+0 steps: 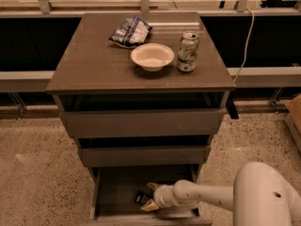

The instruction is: Pick rxbar chocolate from bottom drawer and place on counter

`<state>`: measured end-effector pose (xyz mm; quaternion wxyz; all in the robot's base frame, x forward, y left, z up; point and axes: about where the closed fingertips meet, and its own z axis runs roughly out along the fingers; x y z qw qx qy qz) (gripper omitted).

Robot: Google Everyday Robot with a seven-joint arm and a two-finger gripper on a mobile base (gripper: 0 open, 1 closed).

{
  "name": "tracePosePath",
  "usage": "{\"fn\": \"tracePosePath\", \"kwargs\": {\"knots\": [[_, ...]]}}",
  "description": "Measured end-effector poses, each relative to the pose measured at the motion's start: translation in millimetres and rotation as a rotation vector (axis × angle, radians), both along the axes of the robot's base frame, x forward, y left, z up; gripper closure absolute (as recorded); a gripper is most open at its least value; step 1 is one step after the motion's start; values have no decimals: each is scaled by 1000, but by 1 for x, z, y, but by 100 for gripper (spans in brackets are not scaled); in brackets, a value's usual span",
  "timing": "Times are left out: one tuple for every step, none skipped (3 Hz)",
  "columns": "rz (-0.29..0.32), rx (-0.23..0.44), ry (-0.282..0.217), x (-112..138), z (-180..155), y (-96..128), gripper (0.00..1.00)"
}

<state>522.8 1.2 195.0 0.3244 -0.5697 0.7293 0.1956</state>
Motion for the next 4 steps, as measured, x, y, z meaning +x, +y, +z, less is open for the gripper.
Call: {"fn": "tracePosePath", "kwargs": {"knots": [[-36,4,-1,6,-19,-19,28],[-57,-7,17,10,-40,-30,25],[-67,-23,24,15,-61,-38,35],[-66,-40,28,20,-80,-41,40]]}}
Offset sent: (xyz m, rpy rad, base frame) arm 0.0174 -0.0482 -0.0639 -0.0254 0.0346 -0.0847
